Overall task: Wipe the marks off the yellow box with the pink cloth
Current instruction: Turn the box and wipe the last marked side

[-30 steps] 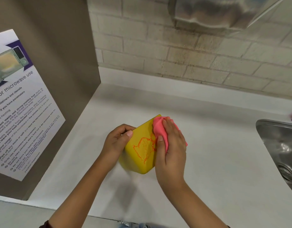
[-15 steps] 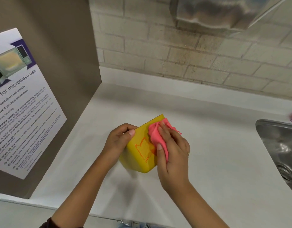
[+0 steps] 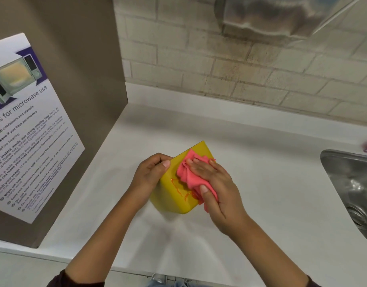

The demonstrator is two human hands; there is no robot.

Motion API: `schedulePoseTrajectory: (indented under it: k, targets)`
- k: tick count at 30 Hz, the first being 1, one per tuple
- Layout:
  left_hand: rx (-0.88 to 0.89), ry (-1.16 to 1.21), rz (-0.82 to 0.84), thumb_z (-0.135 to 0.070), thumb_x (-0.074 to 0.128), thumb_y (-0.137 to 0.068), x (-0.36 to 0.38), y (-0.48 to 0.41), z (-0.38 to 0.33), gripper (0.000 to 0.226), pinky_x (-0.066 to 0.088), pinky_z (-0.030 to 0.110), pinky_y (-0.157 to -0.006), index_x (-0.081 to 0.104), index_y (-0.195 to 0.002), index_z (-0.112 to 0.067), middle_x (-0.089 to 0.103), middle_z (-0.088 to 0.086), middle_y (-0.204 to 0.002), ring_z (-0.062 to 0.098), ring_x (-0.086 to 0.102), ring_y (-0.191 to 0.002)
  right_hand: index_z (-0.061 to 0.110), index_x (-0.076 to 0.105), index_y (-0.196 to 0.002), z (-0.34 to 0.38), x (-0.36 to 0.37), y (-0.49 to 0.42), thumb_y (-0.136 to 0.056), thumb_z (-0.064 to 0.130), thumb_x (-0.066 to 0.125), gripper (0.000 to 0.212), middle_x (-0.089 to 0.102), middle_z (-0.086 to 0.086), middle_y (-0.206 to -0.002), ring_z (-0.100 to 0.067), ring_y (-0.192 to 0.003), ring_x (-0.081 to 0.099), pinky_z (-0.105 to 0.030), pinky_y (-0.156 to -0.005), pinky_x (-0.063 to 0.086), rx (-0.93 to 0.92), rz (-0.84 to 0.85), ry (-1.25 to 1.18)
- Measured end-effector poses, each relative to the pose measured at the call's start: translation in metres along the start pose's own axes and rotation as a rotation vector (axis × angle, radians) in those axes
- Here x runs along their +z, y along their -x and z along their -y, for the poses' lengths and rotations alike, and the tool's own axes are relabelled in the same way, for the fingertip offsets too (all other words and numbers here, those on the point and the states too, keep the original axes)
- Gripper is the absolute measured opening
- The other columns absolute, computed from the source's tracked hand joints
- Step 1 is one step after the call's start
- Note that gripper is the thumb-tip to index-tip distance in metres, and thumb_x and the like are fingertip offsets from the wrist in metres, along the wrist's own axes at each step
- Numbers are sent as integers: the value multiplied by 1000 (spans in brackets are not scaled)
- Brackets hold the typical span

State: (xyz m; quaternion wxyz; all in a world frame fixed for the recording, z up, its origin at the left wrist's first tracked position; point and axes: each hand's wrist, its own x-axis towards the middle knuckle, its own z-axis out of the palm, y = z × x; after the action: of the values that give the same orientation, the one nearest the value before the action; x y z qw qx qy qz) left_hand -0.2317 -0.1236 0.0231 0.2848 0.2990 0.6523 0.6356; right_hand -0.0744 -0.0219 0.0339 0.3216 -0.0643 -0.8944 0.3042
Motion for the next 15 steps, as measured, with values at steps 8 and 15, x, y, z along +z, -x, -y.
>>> schedulePoseTrajectory:
  k: [8,15]
  targets:
    - [-38,-65,-38,-62,40,-56,2,-1,1,48,46,33,-77,60,-80,-26,64,-1,-86,20,59,-85,24,54,-127,20,25,-16,-94,29,37,37,54,13,-131,-8,-128,44,-50,-106,35,293,-323,-164]
    - [-39,-28,-27,-59,46,-59,1,-4,7,38,46,30,-74,63,-73,-28,68,-14,-69,4,61,-72,23,55,-127,11,13,-7,-93,23,39,37,55,12,-132,-9,-130,43,-29,-112,23,80,-46,-185]
